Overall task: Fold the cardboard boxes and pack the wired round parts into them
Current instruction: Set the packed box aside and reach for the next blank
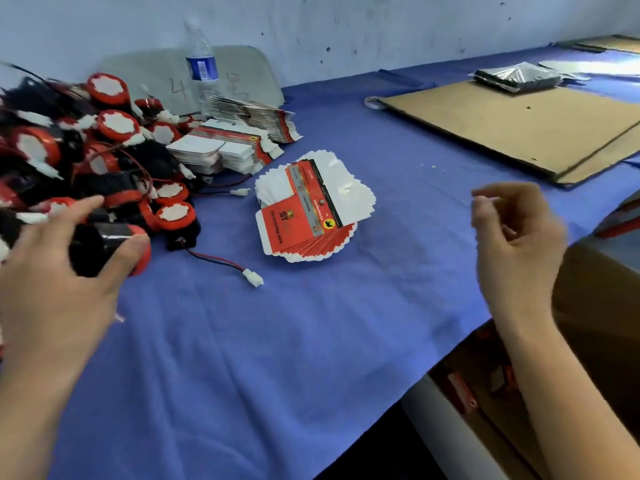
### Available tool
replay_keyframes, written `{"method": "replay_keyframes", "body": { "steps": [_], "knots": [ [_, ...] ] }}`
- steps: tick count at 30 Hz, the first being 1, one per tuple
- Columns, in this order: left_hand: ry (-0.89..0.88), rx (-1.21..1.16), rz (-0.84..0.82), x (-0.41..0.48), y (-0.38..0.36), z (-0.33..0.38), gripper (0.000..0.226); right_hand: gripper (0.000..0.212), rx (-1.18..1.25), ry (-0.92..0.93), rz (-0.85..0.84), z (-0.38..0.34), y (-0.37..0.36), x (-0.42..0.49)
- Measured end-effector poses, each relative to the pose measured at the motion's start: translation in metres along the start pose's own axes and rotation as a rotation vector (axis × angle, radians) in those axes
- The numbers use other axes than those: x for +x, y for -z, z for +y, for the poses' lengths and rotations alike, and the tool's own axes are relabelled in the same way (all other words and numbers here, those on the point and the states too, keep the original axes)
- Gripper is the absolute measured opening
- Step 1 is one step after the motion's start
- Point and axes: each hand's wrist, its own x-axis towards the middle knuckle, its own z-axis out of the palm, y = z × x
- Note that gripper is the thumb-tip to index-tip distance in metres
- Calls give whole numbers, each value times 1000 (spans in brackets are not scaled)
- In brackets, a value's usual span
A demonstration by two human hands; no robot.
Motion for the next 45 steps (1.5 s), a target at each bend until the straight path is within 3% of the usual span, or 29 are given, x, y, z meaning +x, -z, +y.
{"method": "replay_keyframes", "body": {
  "steps": [2, 6, 8, 11, 14, 17, 24, 32, 35, 39, 45],
  "knots": [
    [-27, 44, 37, -10, -4, 17, 62, 9, 49, 75, -211, -11, -38, -6],
    [-78, 261, -214, -27, -23, 36, 58, 77, -513, 255, -968, -20, -110, -7],
    [-48, 382, -322, -37, -37, 29, 62, 74, -630, 293, -1160, -13, -123, -6],
    [-83, 461, -274, -51, -56, 27, 57, 59, -572, 364, -1088, -2, -130, -6],
    [-189, 252, -176, -50, -82, 41, 40, 45, -508, 402, -1014, 5, -127, -5],
    [-247, 130, -214, -24, -106, 65, 26, 38, -510, 397, -995, 8, -123, -6],
    [-122, 165, -443, 41, -157, 83, 40, 40, -366, 404, -1062, 20, -112, 7],
    [-130, 173, -397, 51, -164, 70, 35, 35, -240, 370, -1139, 32, -103, 34],
    [-111, 180, -467, 67, -167, 75, 39, 28, -199, 369, -1025, 37, -92, 46],
    [-117, 180, -586, 75, -174, 77, 47, 23, -79, 489, -737, 47, -88, 52],
    [-134, 185, -572, 74, -178, 74, 46, 18, -151, 595, -469, 66, -101, 50]
  ]
}}
